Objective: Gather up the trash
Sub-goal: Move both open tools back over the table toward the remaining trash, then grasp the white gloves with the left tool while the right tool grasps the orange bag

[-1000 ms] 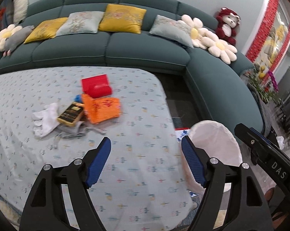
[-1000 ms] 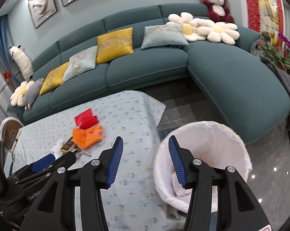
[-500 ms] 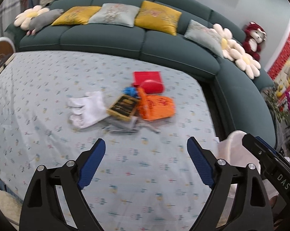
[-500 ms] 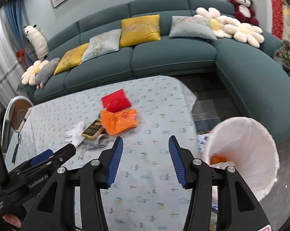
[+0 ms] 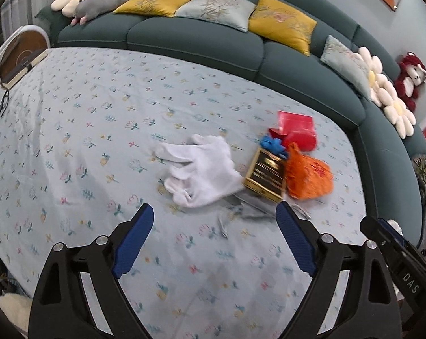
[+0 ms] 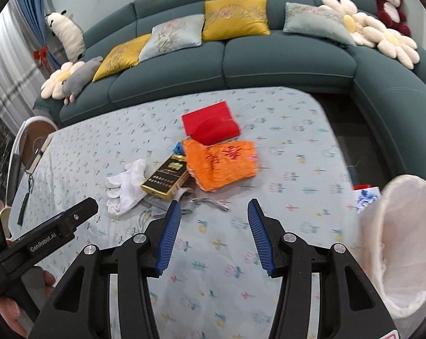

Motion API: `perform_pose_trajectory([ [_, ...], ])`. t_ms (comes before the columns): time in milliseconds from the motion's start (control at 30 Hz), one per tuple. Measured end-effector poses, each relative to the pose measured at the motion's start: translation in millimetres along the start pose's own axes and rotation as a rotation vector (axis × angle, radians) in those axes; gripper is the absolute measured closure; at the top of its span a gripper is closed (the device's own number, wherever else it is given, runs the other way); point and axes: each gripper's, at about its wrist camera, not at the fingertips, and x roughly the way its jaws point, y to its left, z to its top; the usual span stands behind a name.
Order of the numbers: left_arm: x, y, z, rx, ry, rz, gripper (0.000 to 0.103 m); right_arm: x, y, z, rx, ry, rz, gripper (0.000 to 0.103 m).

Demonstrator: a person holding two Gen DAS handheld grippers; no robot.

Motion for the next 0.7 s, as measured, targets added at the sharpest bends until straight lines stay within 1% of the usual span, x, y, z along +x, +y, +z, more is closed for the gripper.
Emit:
perform_pose_trajectory([
  [100, 18, 4, 11, -0.011, 0.017, 0.004, 0.019, 22, 8, 10, -0.011, 0.015, 0.005, 0.055],
  [267, 56, 1, 30, -0.032, 0.072, 0.002, 0.018, 58, 14, 25, -0.020, 0.044, 0.012, 0.055],
  [433, 90, 1, 40, -0.049, 0.120, 0.029, 0.018, 87, 20, 33, -0.041, 0.070, 0.004, 0.055],
  [500, 101, 2, 41, -0.056, 0.136, 0.041, 0.021, 98, 20, 34, -0.045, 0.082, 0.000, 0.055],
  [567, 107, 2, 41, -0.056, 0.143, 0.036, 0.033, 106, 20, 34, -0.045, 0.095, -0.002, 0.058],
  [600, 111, 1, 41, -0.052, 0.154, 0.028, 0.037, 108, 19, 33, -0.044, 0.101, -0.003, 0.061],
  [633, 114, 1, 40, -0.045, 0.163, 0.022, 0.046, 111, 18, 33, -0.044, 0.106, -0.001, 0.067],
  [667, 115, -1, 38, -0.036, 0.168, 0.013, 0.057, 113, 17, 32, -0.045, 0.113, 0.003, 0.077],
  [700, 116, -3, 38, -0.024, 0.170, 0.016, 0.063, 114, 17, 31, -0.047, 0.119, 0.007, 0.083],
])
